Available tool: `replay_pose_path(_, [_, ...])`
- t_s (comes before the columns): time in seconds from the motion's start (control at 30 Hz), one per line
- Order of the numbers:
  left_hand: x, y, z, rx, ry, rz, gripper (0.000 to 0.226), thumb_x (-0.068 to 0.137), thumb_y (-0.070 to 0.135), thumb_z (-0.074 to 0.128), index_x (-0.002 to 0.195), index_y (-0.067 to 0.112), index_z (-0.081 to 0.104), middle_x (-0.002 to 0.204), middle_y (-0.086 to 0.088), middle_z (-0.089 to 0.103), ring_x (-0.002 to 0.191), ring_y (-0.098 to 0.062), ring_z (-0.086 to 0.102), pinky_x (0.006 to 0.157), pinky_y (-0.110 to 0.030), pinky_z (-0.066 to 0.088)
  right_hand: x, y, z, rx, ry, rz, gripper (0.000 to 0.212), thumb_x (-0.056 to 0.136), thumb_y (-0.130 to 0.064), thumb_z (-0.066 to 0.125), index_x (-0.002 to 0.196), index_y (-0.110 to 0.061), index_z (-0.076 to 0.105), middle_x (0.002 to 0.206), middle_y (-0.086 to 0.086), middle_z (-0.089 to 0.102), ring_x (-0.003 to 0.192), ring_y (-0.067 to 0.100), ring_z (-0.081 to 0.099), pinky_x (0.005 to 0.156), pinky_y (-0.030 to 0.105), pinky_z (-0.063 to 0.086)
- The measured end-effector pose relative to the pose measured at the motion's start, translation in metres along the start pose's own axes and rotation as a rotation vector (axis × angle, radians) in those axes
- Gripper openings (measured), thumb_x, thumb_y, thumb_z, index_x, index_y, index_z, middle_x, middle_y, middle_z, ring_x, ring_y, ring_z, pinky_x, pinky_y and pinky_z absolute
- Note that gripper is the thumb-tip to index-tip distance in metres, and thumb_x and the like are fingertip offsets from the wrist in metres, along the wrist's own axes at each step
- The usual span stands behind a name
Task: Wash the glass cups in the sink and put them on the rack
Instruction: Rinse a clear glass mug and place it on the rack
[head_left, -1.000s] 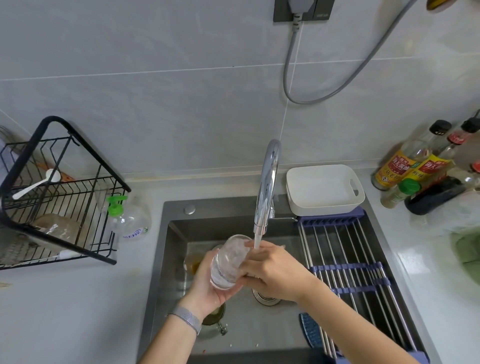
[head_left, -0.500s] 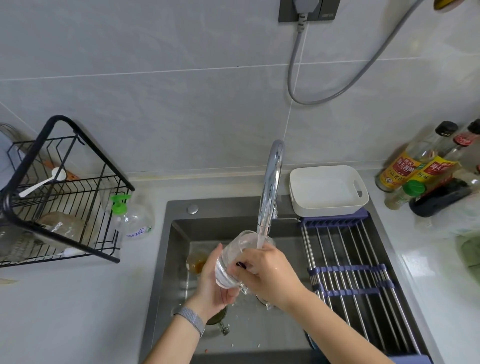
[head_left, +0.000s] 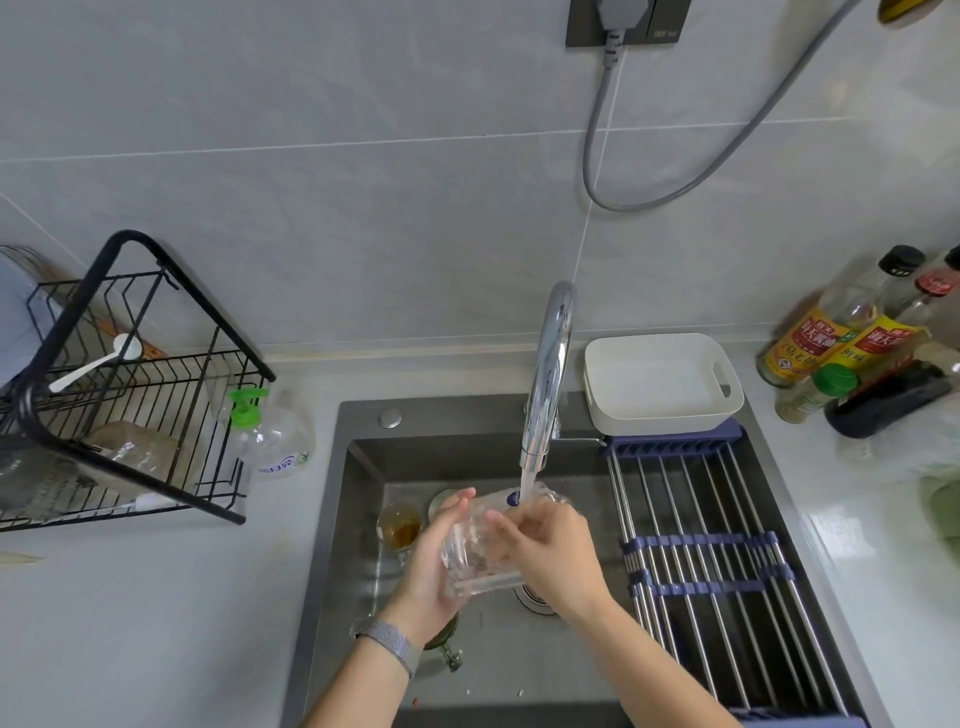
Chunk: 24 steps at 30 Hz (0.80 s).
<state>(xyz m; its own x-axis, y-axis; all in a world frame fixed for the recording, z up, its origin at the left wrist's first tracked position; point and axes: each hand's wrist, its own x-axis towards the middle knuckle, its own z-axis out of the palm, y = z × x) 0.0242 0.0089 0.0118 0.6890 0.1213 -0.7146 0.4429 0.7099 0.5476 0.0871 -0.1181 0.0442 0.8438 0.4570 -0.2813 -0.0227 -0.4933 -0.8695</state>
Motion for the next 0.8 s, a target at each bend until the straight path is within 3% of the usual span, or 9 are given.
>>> replay_pose_path(0.1, [-0.002,0.004,0.002,0.007,-0.035,-0.01,0.052,0.09,0.048,0.049,0.12,0.009,0.068,0.122,-0.019,0.065,0.104,-0.029,0.065,0.086,-0.04,0.053,-0.004,-0.008,-0.004,-0.05,-0.115,-0.094,0.024,0.087,-0.05,0.059,0.081,-0.03,0.071,0.08,-0.015,0.073,0.076,-0.002,0.067,0.078,0.028,0.055])
replay_pose_path(0.17, [-0.004,0.007,-0.001,-0.031,-0.084,-0.044,0.05,0.093,0.043,0.046,0.122,0.007,0.065,0.106,-0.013,0.07,0.093,-0.022,0.069,0.074,-0.034,0.056,-0.004,-0.013,-0.015,-0.156,-0.264,-0.274,0.031,0.085,-0.059,0.056,0.096,-0.032,0.068,0.091,-0.018,0.07,0.084,-0.003,0.064,0.078,0.022,0.052])
replay_pose_path(0.23, [-0.005,0.01,-0.003,-0.065,-0.082,-0.062,0.033,0.093,0.031,0.052,0.111,0.006,0.066,0.085,-0.008,0.074,0.077,-0.019,0.072,0.063,-0.029,0.058,-0.001,-0.014,-0.027,-0.266,-0.445,-0.426,0.047,0.076,-0.065,0.063,0.103,-0.027,0.067,0.1,-0.013,0.068,0.092,0.002,0.061,0.082,0.024,0.051])
replay_pose_path(0.3, [-0.003,0.013,-0.004,-0.138,-0.067,-0.148,0.038,0.082,0.035,0.062,0.105,0.006,0.067,0.083,-0.012,0.071,0.074,-0.027,0.069,0.067,-0.036,0.058,0.004,-0.011,-0.035,-0.446,-0.566,-0.495,0.054,0.065,-0.061,0.075,0.104,-0.024,0.069,0.104,-0.01,0.069,0.097,0.006,0.059,0.087,0.023,0.049])
replay_pose_path(0.37, [-0.001,0.012,-0.003,-0.173,-0.041,-0.206,0.041,0.081,0.038,0.063,0.102,0.003,0.069,0.084,-0.016,0.069,0.072,-0.032,0.067,0.066,-0.04,0.059,0.008,-0.004,-0.037,-0.667,-0.509,-0.645,0.042,0.072,-0.043,0.077,0.104,-0.017,0.069,0.098,0.0,0.07,0.092,0.017,0.062,0.082,0.03,0.054])
replay_pose_path(0.43, [0.001,0.009,-0.006,-0.208,-0.031,-0.22,0.041,0.082,0.038,0.062,0.099,0.001,0.068,0.081,-0.016,0.067,0.066,-0.032,0.066,0.055,-0.037,0.059,0.009,0.001,-0.034,-0.808,-0.362,-0.82,0.027,0.08,-0.026,0.07,0.103,-0.011,0.067,0.092,0.006,0.069,0.082,0.026,0.066,0.067,0.037,0.058])
replay_pose_path(0.53, [0.003,0.006,-0.008,-0.274,-0.067,-0.169,0.046,0.085,0.042,0.058,0.098,0.0,0.072,0.091,-0.021,0.068,0.077,-0.036,0.066,0.064,-0.042,0.058,0.008,0.007,-0.024,-0.747,-0.267,-0.733,0.022,0.079,-0.023,0.058,0.093,-0.012,0.07,0.077,0.004,0.068,0.069,0.027,0.063,0.057,0.032,0.055])
replay_pose_path(0.7, [0.006,0.002,0.006,-0.37,0.03,-0.013,0.055,0.096,0.046,0.04,0.099,0.003,0.075,0.101,-0.02,0.071,0.094,-0.033,0.066,0.085,-0.043,0.048,0.002,0.0,-0.01,-0.255,-0.247,-0.279,0.012,0.083,-0.02,0.064,0.088,-0.024,0.075,0.087,-0.013,0.075,0.079,0.003,0.069,0.074,0.025,0.056])
replay_pose_path(0.8, [0.012,0.004,0.009,-0.334,0.076,-0.005,0.032,0.089,0.028,0.047,0.09,0.005,0.069,0.09,-0.015,0.066,0.086,-0.03,0.063,0.08,-0.037,0.048,0.001,0.004,0.002,-0.336,-0.217,-0.26,0.016,0.084,-0.029,0.06,0.089,-0.024,0.073,0.087,-0.009,0.075,0.079,0.008,0.07,0.076,0.029,0.057])
